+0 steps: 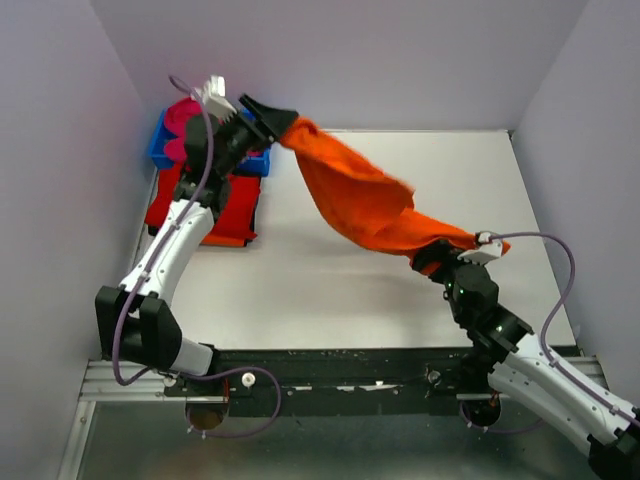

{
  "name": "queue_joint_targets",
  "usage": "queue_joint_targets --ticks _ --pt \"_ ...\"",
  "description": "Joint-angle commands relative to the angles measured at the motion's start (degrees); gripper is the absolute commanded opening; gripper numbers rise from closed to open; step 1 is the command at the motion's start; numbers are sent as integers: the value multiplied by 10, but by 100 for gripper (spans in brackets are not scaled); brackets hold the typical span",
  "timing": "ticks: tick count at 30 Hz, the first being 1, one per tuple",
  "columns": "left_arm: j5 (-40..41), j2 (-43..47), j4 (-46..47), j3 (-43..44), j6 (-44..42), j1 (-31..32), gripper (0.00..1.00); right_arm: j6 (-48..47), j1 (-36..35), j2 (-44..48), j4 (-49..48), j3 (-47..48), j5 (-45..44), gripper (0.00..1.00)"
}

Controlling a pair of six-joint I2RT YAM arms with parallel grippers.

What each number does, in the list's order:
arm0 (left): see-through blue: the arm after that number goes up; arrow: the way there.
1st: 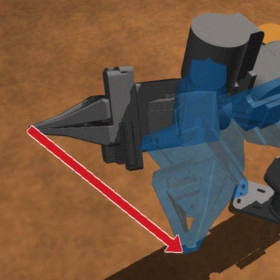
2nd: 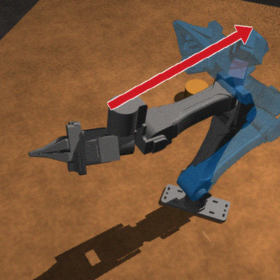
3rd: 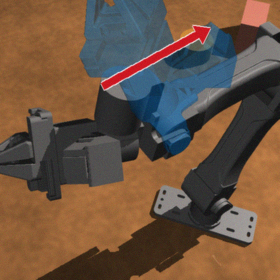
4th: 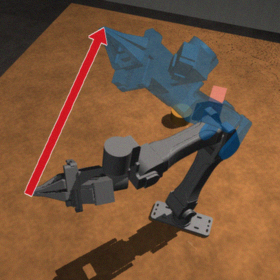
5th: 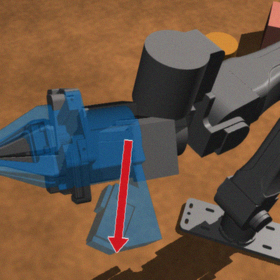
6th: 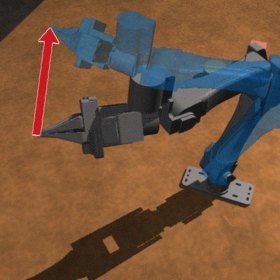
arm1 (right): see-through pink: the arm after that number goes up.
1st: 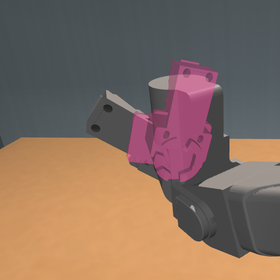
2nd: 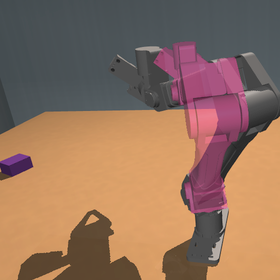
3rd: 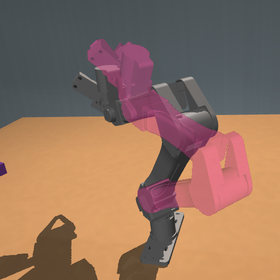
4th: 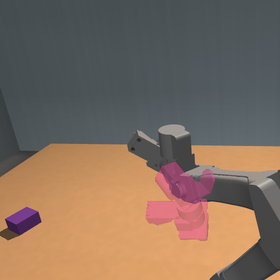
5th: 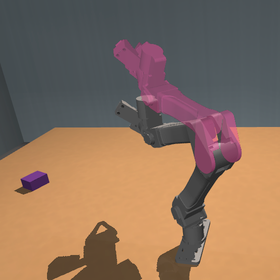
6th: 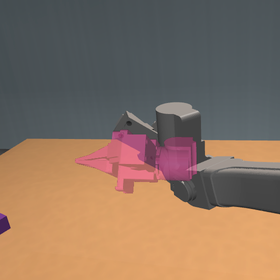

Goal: Fold and stack the t-shirts
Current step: Move the tshirt to the center of the board, then flatten out the tshirt

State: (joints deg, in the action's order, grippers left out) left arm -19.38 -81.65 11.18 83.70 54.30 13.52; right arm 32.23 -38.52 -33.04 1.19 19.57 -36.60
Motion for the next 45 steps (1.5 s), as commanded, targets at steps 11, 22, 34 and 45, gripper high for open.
queue_joint_targets --ticks 11,22,34,45 --pt "34 46 -67 -281 -78 34 99 17 -1 22 34 -24 -49 100" --pt "124 103 -262 -364 -129 199 93 369 0 -105 487 156 -90 100" --pt "117 8 -148 -412 -77 245 89 388 0 -18 509 129 -73 98" --pt "123 -112 -65 -365 -60 250 24 339 0 -19 465 124 -72 97"
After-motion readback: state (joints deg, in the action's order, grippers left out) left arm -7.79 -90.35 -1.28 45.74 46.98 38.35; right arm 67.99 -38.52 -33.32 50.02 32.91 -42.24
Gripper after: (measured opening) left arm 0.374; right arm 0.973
